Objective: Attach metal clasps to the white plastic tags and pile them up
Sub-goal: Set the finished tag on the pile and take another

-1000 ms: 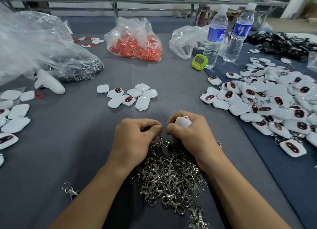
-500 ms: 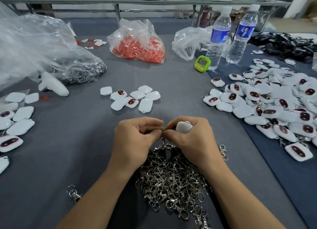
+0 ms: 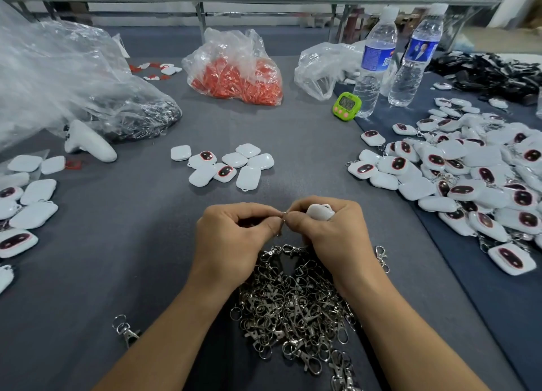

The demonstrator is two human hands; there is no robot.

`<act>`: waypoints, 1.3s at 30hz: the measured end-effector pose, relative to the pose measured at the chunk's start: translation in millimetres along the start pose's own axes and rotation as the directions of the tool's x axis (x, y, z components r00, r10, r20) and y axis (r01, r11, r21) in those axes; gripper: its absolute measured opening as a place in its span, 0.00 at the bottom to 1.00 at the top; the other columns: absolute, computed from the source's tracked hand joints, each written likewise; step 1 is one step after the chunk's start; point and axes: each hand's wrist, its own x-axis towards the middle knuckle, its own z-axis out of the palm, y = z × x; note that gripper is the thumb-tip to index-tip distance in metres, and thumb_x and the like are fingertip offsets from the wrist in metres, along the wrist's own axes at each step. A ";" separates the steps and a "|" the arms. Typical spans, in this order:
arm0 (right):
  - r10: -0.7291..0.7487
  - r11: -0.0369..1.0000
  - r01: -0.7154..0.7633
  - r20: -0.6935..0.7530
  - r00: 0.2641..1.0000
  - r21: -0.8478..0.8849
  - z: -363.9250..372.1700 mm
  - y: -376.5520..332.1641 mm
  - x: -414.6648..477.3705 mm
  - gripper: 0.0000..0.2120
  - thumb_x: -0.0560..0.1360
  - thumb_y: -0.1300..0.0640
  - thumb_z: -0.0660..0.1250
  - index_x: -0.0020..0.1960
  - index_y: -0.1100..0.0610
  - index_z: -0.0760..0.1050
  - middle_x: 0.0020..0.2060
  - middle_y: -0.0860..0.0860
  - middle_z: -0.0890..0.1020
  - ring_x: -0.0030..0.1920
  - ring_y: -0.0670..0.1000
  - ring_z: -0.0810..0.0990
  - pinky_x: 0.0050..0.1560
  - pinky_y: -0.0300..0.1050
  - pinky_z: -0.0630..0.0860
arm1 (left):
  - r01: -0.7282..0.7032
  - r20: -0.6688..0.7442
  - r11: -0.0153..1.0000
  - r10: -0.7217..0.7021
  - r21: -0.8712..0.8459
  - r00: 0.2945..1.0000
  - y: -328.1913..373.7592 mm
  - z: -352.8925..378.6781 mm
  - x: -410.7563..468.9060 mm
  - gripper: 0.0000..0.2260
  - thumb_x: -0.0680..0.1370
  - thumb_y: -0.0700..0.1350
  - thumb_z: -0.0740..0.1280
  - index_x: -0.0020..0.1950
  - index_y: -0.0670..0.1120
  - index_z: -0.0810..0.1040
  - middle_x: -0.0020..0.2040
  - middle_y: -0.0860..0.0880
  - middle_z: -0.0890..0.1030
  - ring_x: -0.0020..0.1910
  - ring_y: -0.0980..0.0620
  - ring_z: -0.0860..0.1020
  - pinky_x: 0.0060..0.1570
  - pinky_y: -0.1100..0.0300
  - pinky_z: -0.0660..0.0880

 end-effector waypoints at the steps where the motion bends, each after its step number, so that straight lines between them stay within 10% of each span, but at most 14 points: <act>1: 0.000 1.000 0.000 0.003 1.000 -0.002 -0.4 0.7 0.2 0.07 0.69 0.60 0.77 0.36 0.50 0.84 0.26 0.44 0.77 0.29 0.45 0.71 0.31 0.42 0.69 | -0.021 -0.017 0.999 0.021 0.035 1.000 0.9 0.4 -0.7 0.10 0.71 0.43 0.78 0.42 0.59 0.87 0.37 0.60 0.86 0.39 0.60 0.84 0.41 0.63 0.78; 12: -0.088 0.984 0.085 -0.015 0.996 -0.159 0.6 0.5 -3.9 0.06 0.70 0.56 0.77 0.37 0.47 0.84 0.28 0.46 0.82 0.29 0.42 0.75 0.30 0.36 0.73 | -0.070 -0.138 0.972 0.103 0.226 0.985 3.4 4.1 -4.0 0.08 0.69 0.47 0.78 0.40 0.62 0.86 0.44 0.60 0.82 0.48 0.68 0.79 0.44 0.79 0.69; 16: -0.083 0.987 0.077 -0.036 0.996 -0.142 -0.2 -1.2 -3.2 0.07 0.71 0.60 0.77 0.38 0.48 0.84 0.30 0.51 0.83 0.34 0.55 0.80 0.34 0.44 0.76 | -0.052 -0.166 0.962 0.100 0.268 0.981 2.1 0.9 -2.9 0.08 0.67 0.50 0.79 0.39 0.64 0.85 0.43 0.61 0.82 0.46 0.67 0.79 0.42 0.77 0.69; 24: -0.100 0.978 0.096 -0.016 0.995 -0.185 -2.6 -4.8 -4.4 0.10 0.72 0.62 0.77 0.39 0.47 0.84 0.30 0.49 0.83 0.33 0.45 0.80 0.35 0.34 0.75 | -0.013 -0.066 0.971 0.030 0.240 0.997 -1.3 1.8 -1.1 0.09 0.68 0.48 0.79 0.40 0.63 0.85 0.31 0.63 0.82 0.29 0.64 0.75 0.29 0.74 0.67; 39: -0.092 0.963 0.111 0.088 0.992 -0.247 -13.0 -12.5 -4.9 0.12 0.72 0.65 0.75 0.37 0.49 0.85 0.29 0.44 0.83 0.33 0.40 0.81 0.35 0.31 0.72 | -0.044 0.177 0.998 0.036 0.045 0.984 -7.7 -0.5 6.9 0.06 0.64 0.54 0.73 0.39 0.58 0.86 0.31 0.54 0.83 0.26 0.61 0.71 0.27 0.64 0.69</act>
